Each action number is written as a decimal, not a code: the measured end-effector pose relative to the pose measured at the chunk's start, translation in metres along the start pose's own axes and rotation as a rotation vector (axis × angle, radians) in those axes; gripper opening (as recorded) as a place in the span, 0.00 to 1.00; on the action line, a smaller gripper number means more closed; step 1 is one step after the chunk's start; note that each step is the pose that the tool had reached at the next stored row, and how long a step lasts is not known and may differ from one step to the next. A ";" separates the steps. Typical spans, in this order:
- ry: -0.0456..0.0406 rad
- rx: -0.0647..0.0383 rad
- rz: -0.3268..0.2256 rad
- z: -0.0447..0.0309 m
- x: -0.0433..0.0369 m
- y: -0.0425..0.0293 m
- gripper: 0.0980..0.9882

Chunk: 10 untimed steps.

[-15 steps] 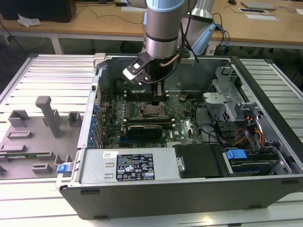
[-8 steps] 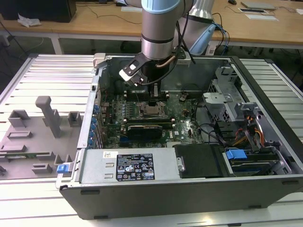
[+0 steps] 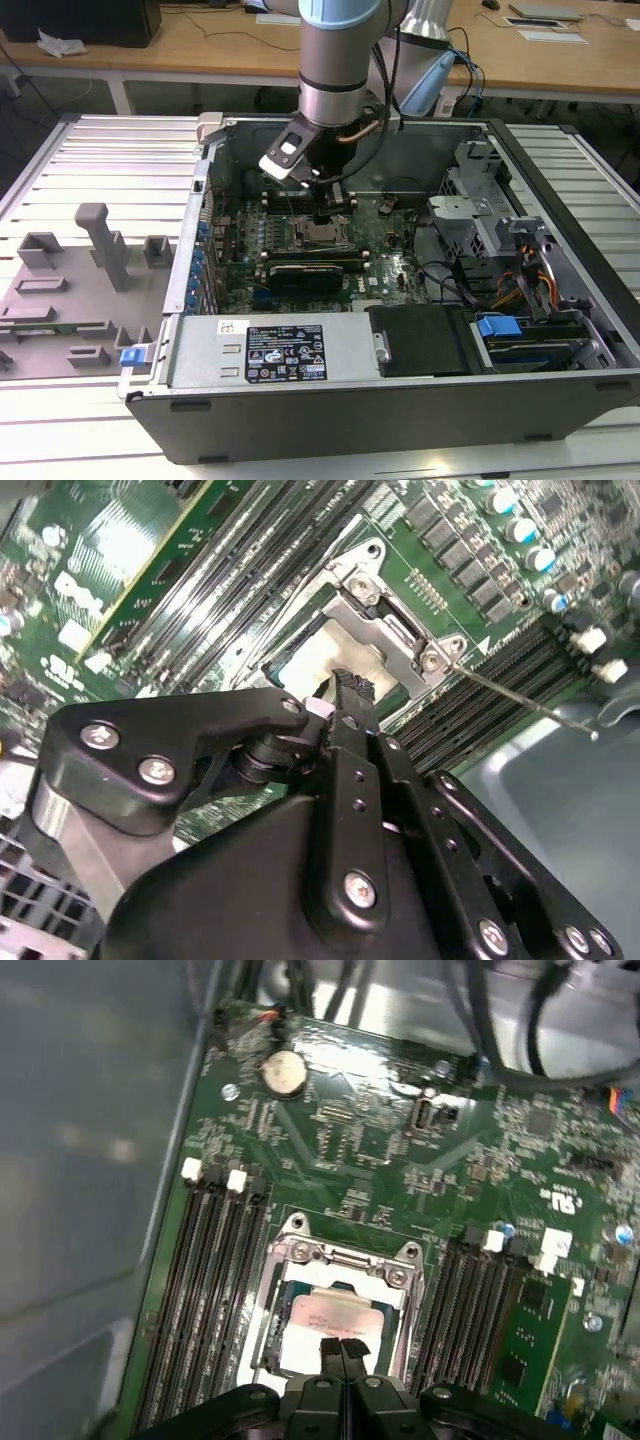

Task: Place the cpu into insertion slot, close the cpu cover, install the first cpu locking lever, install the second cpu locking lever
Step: 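Close the cpu cover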

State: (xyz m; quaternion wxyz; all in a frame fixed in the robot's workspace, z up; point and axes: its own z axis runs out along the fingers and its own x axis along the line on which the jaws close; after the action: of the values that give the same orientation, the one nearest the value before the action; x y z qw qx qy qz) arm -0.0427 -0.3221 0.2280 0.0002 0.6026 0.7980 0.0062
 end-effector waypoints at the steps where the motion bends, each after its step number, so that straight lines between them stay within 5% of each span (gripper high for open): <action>1: 0.0004 0.000 -0.041 0.0001 0.0000 0.0000 0.01; 10: 0.0033 0.002 -0.323 0.0009 0.0000 0.0000 0.01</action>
State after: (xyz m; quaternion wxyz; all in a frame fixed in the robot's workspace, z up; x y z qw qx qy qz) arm -0.0427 -0.3221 0.2271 -0.0008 0.4666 0.8845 0.0062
